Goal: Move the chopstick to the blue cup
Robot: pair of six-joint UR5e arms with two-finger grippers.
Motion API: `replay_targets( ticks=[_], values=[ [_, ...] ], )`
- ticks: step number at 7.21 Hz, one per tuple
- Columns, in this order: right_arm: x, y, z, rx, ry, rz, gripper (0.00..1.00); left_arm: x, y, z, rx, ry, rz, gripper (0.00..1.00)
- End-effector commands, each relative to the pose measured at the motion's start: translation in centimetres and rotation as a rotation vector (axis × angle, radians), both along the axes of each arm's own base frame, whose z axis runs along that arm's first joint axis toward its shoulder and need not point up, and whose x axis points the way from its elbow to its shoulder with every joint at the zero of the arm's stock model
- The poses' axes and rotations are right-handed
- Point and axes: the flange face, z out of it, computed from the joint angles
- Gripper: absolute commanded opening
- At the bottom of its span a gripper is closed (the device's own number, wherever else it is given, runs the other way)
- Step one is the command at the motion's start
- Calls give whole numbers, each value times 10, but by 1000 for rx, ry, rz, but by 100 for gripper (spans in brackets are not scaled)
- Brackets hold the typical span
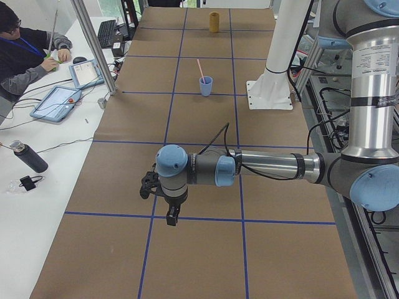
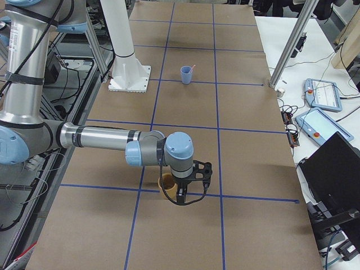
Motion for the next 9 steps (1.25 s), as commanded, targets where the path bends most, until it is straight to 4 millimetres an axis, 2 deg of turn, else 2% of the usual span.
replay_targets(
  ticks=[1, 9],
  values=[
    [0, 1, 2, 3, 0, -1, 100, 0, 0, 1, -3, 0, 0, 99],
    [0, 1, 2, 3, 0, -1, 100, 1, 8, 10, -20, 1, 3, 99]
  ],
)
